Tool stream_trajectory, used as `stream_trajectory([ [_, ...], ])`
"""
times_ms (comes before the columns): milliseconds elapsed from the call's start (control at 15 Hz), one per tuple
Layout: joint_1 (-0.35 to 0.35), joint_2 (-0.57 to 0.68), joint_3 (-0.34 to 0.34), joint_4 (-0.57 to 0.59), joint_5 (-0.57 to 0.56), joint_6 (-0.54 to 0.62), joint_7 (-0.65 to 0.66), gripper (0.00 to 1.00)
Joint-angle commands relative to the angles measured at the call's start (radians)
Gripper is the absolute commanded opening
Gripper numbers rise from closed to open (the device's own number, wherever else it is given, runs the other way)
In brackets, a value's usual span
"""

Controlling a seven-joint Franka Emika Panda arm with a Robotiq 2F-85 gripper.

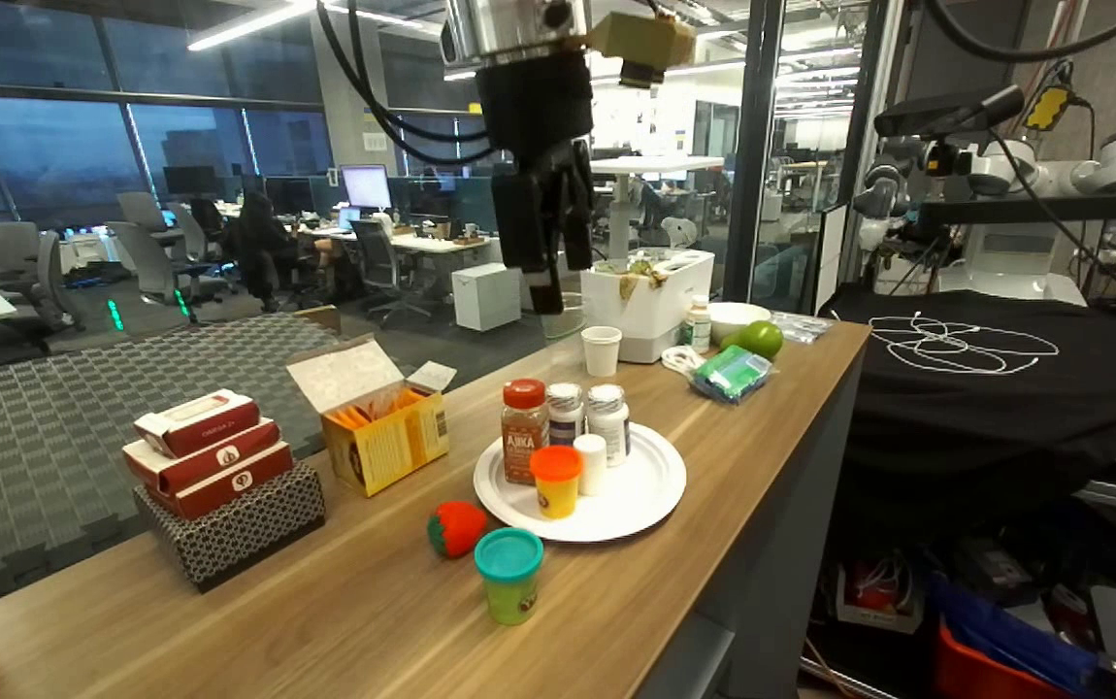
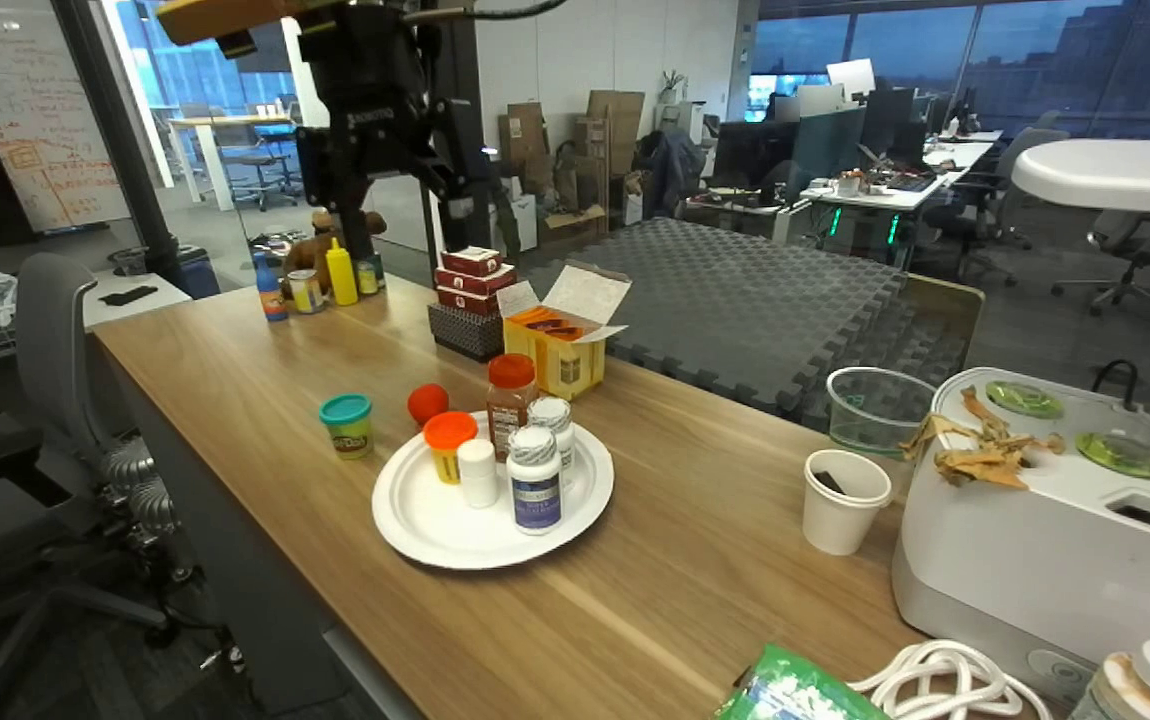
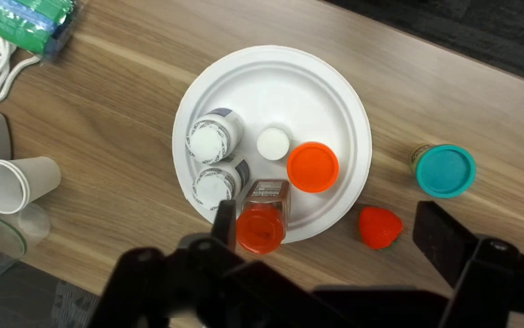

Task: Move the bottle on the white plate away from you then put all the bottles and the orange plushie on the white plate

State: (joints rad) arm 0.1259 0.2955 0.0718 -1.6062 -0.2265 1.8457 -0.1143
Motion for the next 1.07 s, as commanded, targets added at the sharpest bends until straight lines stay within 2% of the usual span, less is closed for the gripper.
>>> stream_trajectory([
  [0, -0.001, 0.001, 0.006, 0.02, 0.0, -0.018, 0.001, 1.0],
  [400, -0.001, 0.003, 0.007, 0.031, 0.001, -0.029, 0.001, 1.0],
  [533, 0.011, 0.021, 0.016, 0.028, 0.002, 0.0, 0.015, 1.0],
  [1000, 0.129, 0.105, 0.084, -0.035, -0.009, 0.012, 0.11, 1.0],
])
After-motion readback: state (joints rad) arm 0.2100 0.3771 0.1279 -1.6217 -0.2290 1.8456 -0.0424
